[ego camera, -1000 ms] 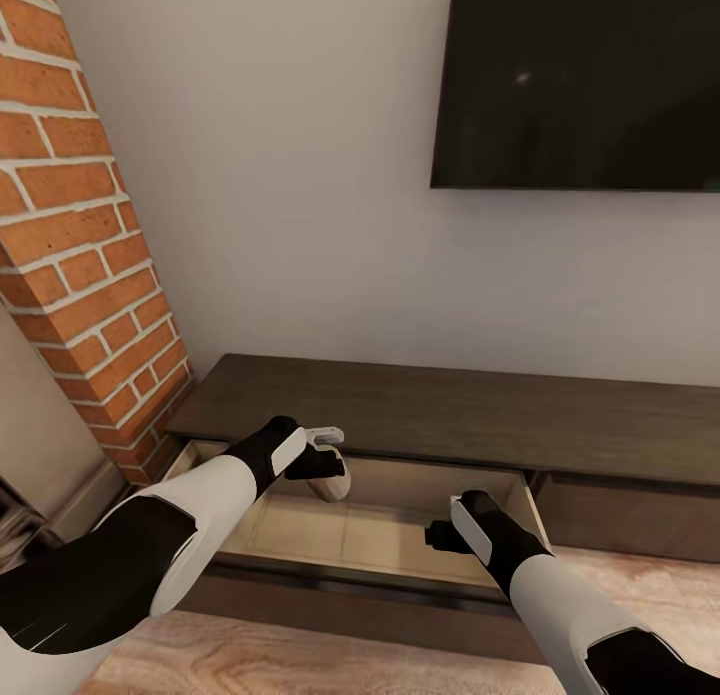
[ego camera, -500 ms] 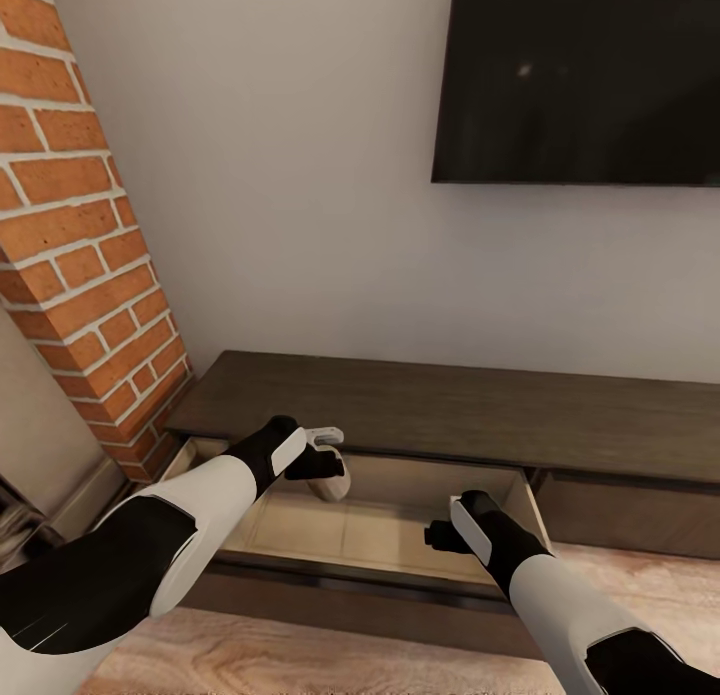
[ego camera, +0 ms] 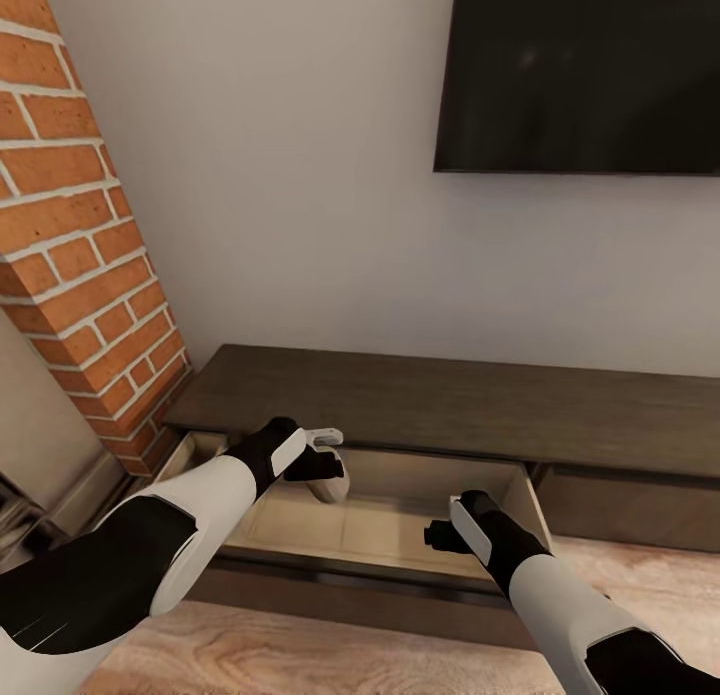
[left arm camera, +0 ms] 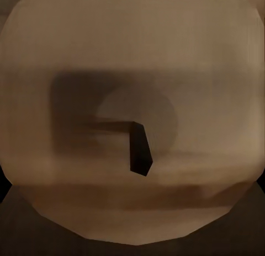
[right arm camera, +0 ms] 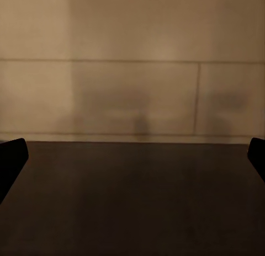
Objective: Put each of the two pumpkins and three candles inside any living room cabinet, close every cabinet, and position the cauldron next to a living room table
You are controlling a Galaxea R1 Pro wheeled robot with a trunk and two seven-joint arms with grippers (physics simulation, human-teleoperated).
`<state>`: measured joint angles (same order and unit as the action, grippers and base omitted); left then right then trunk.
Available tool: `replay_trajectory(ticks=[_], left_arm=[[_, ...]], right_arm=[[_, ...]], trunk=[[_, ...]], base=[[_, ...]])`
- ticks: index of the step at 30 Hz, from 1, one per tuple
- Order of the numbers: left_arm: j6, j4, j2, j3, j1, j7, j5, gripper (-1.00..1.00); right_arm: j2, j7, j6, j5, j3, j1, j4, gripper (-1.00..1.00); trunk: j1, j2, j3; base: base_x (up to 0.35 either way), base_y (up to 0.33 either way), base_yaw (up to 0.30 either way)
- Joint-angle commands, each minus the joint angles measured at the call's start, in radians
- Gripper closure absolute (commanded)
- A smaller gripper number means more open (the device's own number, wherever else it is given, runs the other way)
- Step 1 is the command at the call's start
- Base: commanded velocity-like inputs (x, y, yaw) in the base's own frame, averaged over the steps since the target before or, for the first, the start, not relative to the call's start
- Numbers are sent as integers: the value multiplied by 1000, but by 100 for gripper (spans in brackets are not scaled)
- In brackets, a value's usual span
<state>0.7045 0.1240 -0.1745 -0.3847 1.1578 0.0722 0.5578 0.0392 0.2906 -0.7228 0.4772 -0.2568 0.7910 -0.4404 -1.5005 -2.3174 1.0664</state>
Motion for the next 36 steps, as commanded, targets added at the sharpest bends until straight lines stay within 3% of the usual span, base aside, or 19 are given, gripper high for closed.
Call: replay_trajectory(ticks=[1, 36], left_arm=[[4, 2, 0, -3, 0, 8, 10, 100], [4, 0, 0, -3, 0, 8, 10, 100]], right_arm=[[-1, 9, -3, 11, -7, 1, -1, -100], [2, 9, -3, 11, -7, 1, -1, -100]], trunk=[[0, 0, 2], [0, 0, 58]], base=[[0, 0, 0], [0, 0, 0]])
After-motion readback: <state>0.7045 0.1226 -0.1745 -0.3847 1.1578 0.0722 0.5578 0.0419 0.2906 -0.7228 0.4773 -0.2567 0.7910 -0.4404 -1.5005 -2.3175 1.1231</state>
